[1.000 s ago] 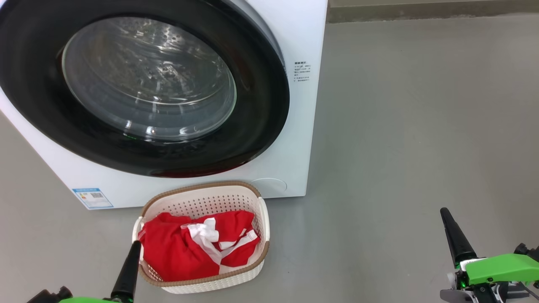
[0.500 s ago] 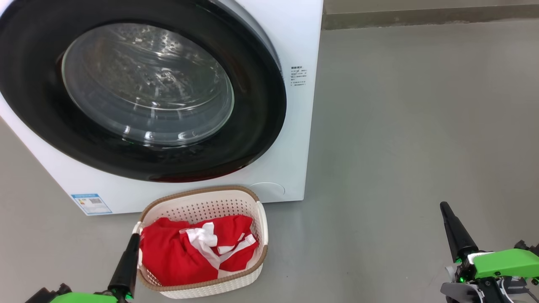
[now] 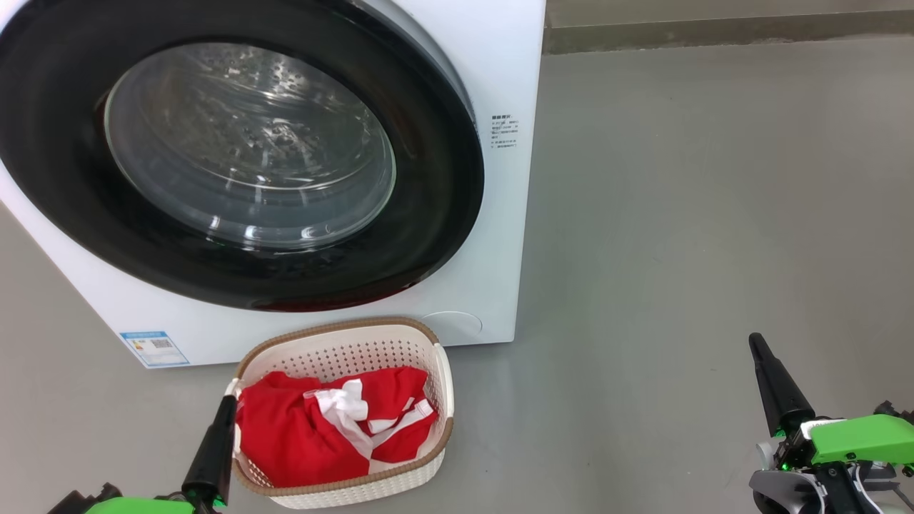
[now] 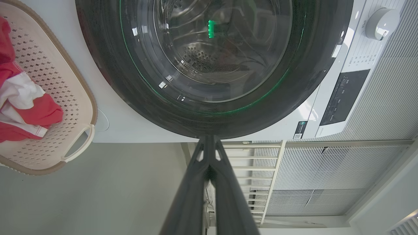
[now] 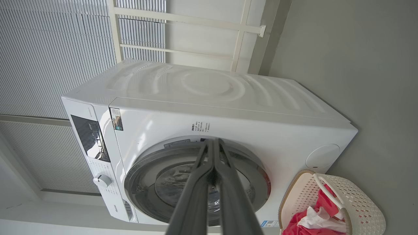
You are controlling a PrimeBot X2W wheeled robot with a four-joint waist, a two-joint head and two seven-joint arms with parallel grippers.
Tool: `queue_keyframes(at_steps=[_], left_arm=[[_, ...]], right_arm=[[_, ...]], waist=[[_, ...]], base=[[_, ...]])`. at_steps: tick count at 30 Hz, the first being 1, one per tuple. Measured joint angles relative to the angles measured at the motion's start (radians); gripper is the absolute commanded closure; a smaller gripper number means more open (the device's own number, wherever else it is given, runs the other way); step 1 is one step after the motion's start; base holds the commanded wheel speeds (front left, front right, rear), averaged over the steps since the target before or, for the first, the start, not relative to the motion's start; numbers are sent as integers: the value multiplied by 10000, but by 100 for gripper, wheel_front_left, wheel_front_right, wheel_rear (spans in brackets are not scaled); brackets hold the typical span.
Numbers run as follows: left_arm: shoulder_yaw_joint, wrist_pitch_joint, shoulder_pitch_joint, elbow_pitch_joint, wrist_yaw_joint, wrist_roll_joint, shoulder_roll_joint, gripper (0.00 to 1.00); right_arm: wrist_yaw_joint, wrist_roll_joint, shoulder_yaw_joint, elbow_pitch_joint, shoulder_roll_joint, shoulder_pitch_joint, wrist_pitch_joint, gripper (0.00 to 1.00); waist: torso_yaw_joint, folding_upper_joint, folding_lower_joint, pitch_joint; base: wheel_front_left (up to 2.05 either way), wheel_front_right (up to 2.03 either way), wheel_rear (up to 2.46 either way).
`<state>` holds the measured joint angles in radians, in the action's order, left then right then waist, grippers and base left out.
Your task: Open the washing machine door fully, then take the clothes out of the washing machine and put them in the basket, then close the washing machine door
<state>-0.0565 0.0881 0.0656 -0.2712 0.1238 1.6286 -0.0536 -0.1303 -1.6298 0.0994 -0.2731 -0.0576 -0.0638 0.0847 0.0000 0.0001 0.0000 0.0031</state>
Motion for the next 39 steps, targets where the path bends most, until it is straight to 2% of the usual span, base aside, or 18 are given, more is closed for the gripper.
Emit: queue_keyframes(at_steps=[39], left_arm=[[-81,75,0,0,0,-4,46,100]], right_arm=[[0,17,144,0,19,-7,98,100]], waist=[[0,0,0,0]], base=[[0,0,0]])
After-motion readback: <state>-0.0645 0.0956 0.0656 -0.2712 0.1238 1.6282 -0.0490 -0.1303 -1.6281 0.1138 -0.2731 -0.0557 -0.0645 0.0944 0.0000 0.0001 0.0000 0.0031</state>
